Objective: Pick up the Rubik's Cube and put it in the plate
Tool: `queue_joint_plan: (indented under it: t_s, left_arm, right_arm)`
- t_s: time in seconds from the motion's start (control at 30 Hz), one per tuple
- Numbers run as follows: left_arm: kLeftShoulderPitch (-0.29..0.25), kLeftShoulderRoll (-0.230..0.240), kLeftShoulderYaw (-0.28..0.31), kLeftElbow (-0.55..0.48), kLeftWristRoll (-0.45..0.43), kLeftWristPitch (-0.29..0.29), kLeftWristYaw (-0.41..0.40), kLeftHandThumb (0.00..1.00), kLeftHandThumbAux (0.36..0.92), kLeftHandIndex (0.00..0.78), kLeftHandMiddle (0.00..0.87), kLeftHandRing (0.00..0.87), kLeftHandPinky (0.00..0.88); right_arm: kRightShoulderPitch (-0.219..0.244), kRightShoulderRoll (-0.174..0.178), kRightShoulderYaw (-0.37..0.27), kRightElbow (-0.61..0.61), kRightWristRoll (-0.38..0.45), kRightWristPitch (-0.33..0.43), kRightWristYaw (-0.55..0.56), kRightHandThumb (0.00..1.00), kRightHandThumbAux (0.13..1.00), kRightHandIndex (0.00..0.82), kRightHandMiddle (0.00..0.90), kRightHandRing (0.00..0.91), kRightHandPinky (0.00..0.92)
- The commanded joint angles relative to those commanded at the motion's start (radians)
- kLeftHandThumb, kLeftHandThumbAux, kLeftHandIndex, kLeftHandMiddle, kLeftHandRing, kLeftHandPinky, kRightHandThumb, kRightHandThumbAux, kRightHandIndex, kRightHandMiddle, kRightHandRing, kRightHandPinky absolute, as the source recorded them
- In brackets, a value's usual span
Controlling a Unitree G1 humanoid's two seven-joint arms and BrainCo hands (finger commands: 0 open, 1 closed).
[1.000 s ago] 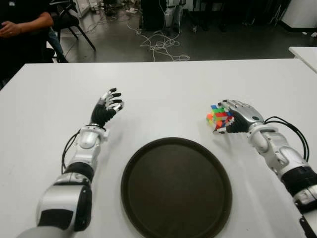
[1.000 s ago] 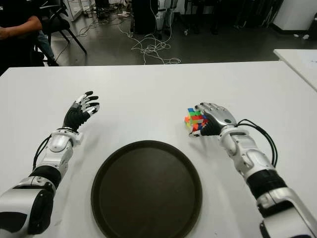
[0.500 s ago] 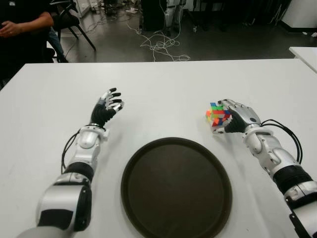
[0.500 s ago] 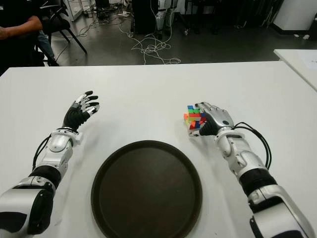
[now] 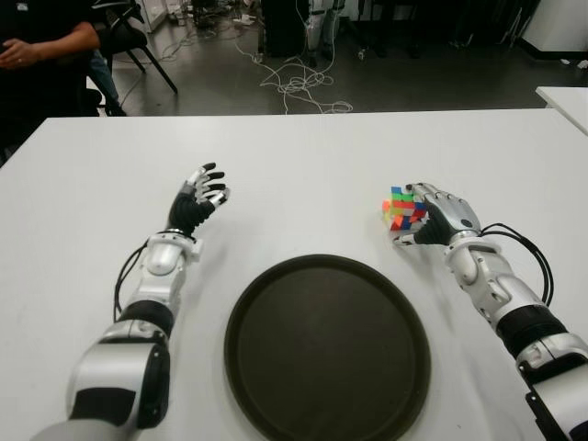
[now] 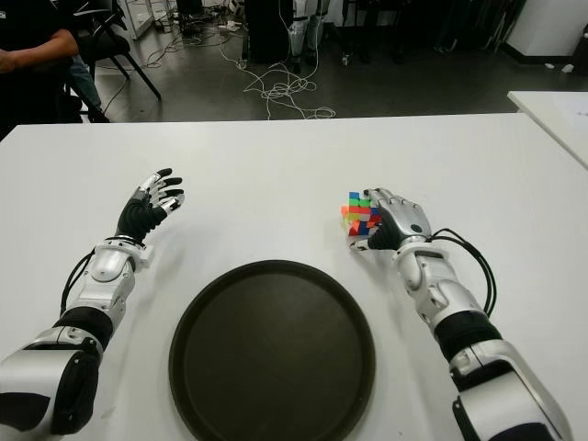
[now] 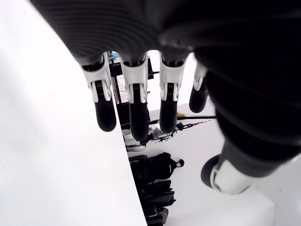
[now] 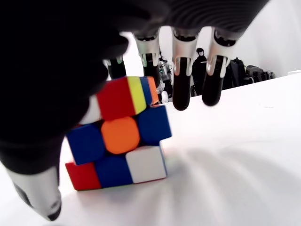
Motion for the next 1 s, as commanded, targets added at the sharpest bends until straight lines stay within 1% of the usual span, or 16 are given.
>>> queue_joint_plan:
  t_s: [0.13,0.4,0.57,0.73,1.0]
  left_arm:
    - [-0.001,0.0,-0.001,0.0,0.001,0.004,0.003,0.183,0.71,0.113,0.203,0.206,0.208]
    - [-0.001,0.001,-0.004,0.001,0.006,0.003,0.008,0.184,0.71,0.118,0.205,0.205,0.21]
    - [-0.001,0.0,-0.004,0.001,0.005,-0.004,0.006,0.185,0.702,0.122,0.205,0.212,0.221]
    - [-0.001,0.0,-0.003,0.0,0.003,-0.007,0.0,0.181,0.699,0.114,0.191,0.205,0.221]
    - [-0.002,0.0,-0.001,-0.001,-0.001,-0.007,-0.008,0.18,0.715,0.108,0.19,0.2,0.205]
  right_arm:
    - [-0.006,0.008,0.002,0.027,0.001,-0.012,-0.023,0.0,0.695,0.114,0.158,0.201,0.25]
    - [-0.018,0.012,0.008,0.061,0.001,-0.033,-0.046,0.0,0.697,0.133,0.169,0.209,0.26]
    - [-0.012,0.015,0.005,0.041,0.007,-0.024,-0.04,0.0,0.706,0.133,0.162,0.202,0.241]
    - [-0.01,0.015,0.002,0.029,0.01,-0.013,-0.038,0.0,0.697,0.131,0.163,0.201,0.246]
    - [-0.012,0.019,-0.002,0.035,0.021,-0.011,-0.045,0.0,0.695,0.132,0.161,0.199,0.247]
